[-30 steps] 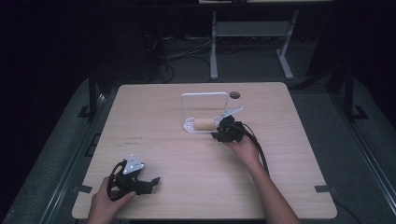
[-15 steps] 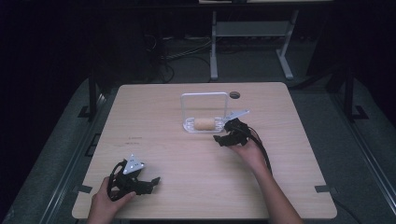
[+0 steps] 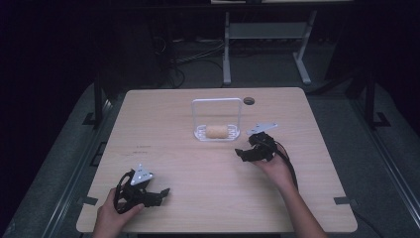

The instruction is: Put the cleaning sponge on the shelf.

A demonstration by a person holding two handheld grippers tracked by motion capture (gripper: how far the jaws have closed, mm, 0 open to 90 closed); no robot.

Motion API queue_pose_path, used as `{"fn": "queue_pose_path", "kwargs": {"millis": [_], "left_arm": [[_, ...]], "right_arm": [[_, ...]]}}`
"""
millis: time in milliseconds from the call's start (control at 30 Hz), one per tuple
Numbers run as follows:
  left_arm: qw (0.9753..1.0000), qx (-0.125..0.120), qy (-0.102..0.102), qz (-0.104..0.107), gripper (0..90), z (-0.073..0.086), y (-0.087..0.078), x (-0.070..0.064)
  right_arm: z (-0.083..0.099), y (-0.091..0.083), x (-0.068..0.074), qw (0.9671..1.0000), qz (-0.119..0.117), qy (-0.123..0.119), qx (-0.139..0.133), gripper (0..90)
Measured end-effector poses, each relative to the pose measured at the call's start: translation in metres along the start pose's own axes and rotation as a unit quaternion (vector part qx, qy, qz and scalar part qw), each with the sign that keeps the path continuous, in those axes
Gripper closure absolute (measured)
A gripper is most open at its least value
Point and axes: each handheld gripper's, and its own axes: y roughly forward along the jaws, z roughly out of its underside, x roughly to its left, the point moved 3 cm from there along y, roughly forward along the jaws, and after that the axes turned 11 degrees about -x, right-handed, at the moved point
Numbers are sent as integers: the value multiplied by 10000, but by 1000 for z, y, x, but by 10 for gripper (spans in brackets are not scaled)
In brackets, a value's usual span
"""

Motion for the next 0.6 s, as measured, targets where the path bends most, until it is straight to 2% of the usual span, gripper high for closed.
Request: {"fn": "queue_pose_path", "kwargs": {"millis": [167, 467, 600], "left_arm": [[10000, -18, -2, -4, 129, 0, 0, 0], [10000, -21, -4, -4, 129, 0, 0, 0], [10000, -21, -4, -3, 129, 0, 0, 0]], "right_arm": [[9, -10, -2, 10000, 48, 36, 1, 256], [25, -27, -4, 9999, 104, 89, -28, 173], [34, -40, -5, 9997, 112, 218, -83, 139]]}}
